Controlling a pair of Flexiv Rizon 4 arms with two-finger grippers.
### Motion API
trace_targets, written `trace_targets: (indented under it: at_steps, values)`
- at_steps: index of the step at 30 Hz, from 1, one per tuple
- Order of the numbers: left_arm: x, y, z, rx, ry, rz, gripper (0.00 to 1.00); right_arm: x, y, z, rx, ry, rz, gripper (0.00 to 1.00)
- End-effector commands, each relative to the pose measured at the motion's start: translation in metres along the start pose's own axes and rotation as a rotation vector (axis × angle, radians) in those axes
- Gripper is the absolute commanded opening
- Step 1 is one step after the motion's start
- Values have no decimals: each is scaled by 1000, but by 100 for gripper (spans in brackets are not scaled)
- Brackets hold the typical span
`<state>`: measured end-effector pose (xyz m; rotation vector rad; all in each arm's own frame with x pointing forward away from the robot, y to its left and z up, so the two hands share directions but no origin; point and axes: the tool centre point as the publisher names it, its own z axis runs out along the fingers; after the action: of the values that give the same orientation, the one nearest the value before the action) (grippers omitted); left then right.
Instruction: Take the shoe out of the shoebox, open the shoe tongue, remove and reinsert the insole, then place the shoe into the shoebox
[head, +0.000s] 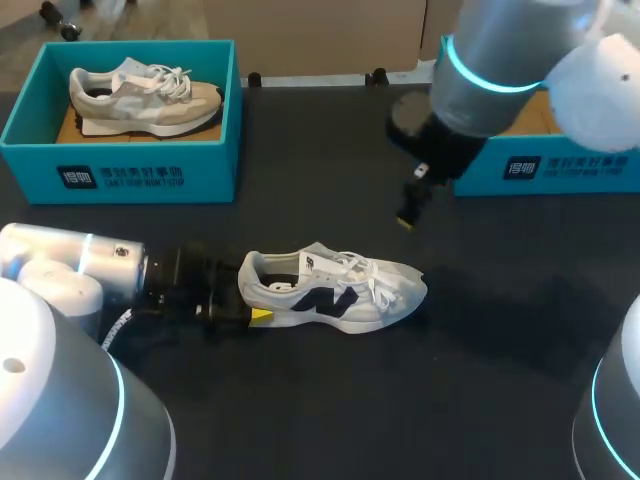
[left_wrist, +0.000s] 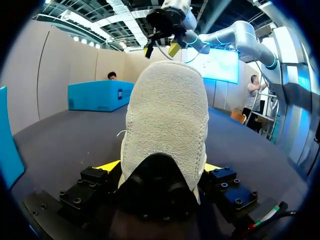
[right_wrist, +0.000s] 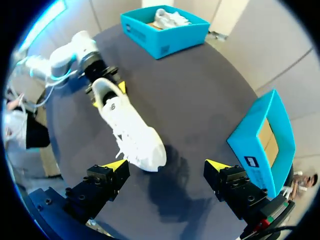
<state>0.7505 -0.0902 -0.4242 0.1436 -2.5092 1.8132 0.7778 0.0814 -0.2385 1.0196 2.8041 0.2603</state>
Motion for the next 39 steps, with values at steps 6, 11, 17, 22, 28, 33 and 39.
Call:
trace_targets:
  at_steps: [6, 11, 17, 22, 28, 33, 39]
  values:
    - [1, 0, -1, 0, -3, 0, 0, 17, 31, 41, 8, 3, 97, 100]
    - [1, 0, -1, 0, -3, 0, 0, 24, 39, 56, -13, 53, 141, 100]
    - [1, 0, -1, 0, -3, 0, 0, 29, 49, 71, -41, 117, 128, 100]
    - [1, 0, -1, 0, -3, 0, 0, 29, 49, 71, -41, 117, 128, 100]
    - [1, 0, -1, 0, -3, 0, 0, 29, 49, 71, -41, 117, 128, 100]
    - [1, 0, -1, 0, -3, 0, 0, 29, 49, 71, -41, 117, 128, 100]
    - [1, 0, -1, 0, -3, 0, 0, 40, 63, 60, 42, -59, 408, 100]
